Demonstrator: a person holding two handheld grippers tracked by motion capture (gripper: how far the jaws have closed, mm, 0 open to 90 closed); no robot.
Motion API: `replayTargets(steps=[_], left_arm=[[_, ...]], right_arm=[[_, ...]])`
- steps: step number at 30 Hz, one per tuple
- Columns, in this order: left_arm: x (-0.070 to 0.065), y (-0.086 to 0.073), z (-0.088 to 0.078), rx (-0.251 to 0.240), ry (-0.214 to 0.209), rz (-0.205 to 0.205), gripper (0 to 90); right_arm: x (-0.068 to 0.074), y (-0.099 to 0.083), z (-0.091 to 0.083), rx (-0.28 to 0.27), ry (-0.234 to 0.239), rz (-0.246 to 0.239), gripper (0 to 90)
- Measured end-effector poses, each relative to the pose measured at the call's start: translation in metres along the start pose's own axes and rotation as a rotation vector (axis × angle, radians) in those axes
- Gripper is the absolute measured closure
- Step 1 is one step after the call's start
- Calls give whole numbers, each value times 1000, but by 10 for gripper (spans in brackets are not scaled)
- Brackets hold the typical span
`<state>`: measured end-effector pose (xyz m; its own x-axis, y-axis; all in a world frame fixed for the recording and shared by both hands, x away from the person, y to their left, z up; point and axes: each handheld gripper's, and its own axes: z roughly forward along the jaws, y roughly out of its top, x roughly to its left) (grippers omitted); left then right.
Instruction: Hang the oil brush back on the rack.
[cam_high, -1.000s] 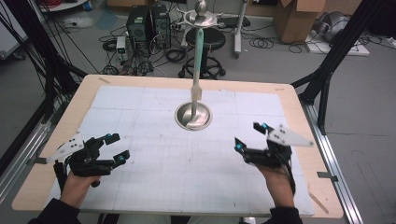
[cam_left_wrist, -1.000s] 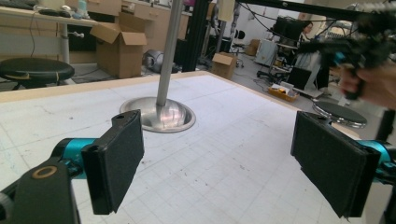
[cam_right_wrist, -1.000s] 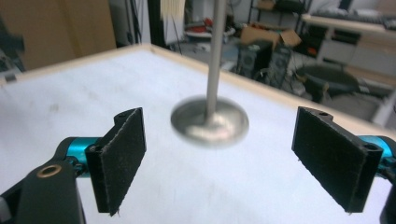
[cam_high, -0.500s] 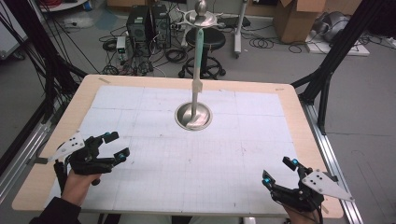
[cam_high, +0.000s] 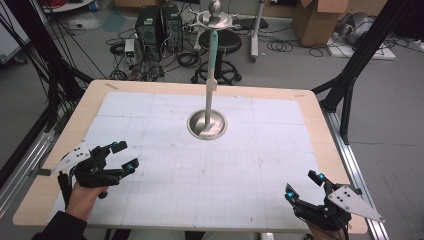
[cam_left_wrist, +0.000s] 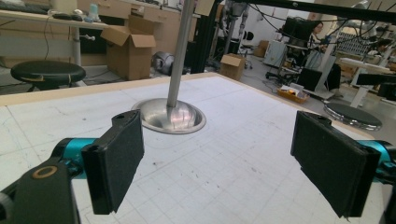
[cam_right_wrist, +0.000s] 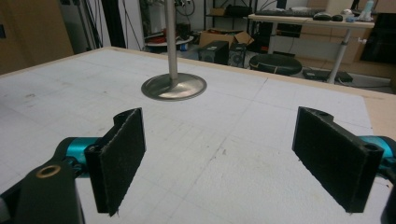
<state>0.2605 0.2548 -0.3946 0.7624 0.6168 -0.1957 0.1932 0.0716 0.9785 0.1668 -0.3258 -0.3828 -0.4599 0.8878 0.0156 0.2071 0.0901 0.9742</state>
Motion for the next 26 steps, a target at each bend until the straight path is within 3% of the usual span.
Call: replayTargets(steps=[26], left_arm=[[0, -1, -2, -4, -2, -6, 176]], right_arm=[[2, -3, 6, 37, 1, -4, 163]])
